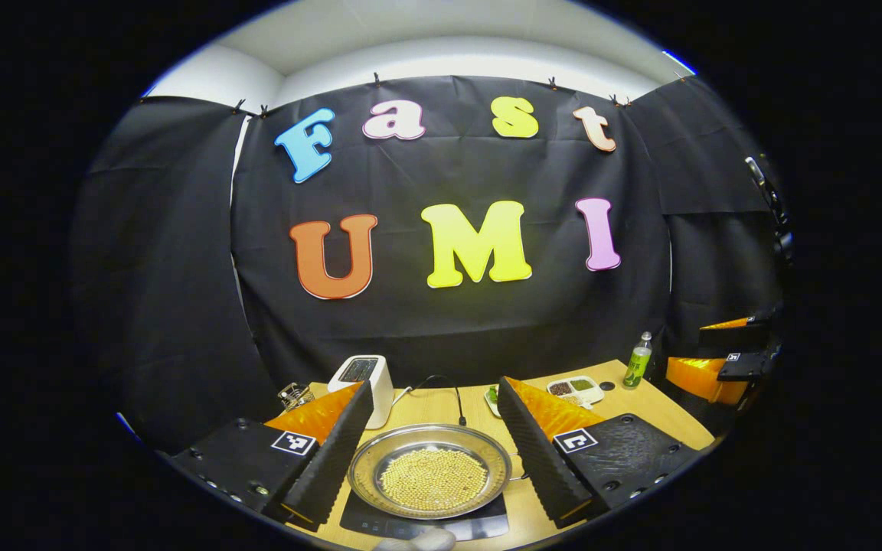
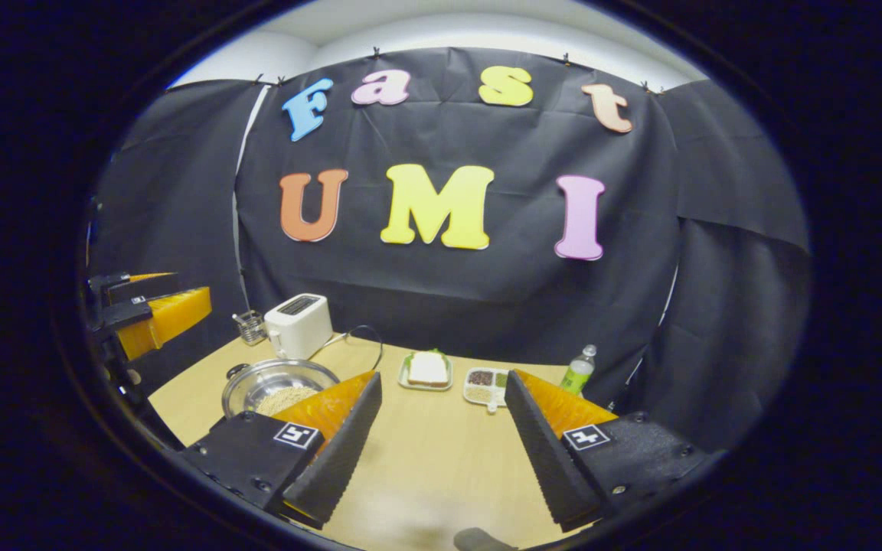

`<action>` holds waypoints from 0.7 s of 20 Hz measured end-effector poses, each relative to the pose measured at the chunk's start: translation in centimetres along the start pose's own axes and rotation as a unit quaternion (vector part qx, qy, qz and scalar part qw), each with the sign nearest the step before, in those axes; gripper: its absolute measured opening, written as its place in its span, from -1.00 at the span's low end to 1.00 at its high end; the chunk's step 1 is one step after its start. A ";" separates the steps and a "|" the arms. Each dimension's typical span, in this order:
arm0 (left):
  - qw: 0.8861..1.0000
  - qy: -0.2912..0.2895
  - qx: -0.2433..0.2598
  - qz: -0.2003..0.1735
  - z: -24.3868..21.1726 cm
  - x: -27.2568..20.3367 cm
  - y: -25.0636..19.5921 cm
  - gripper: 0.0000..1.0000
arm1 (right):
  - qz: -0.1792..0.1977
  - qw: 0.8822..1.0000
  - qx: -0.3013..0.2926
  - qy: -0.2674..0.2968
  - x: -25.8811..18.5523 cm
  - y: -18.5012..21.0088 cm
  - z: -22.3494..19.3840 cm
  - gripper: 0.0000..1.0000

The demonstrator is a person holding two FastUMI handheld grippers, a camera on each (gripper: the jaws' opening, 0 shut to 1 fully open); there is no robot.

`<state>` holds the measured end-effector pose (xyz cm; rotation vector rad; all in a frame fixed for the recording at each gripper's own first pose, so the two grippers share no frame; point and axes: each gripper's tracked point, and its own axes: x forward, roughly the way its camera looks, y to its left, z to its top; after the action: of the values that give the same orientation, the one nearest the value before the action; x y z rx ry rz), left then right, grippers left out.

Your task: First push the handle of the pot to place it horizontally, then grasp the pot with both hands and set it on the induction cooktop.

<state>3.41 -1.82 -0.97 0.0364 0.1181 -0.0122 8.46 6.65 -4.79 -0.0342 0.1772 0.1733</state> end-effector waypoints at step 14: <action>0.999 -0.042 -0.020 0.004 6.1 -5.2 -6.8 0.94 | -0.058 0.995 0.046 -0.072 -7.1 -13.2 4.2 1.00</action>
<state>-1.15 -8.75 5.44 -0.0046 0.0347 -0.0029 4.64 -7.34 0.84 0.0593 0.0391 0.0522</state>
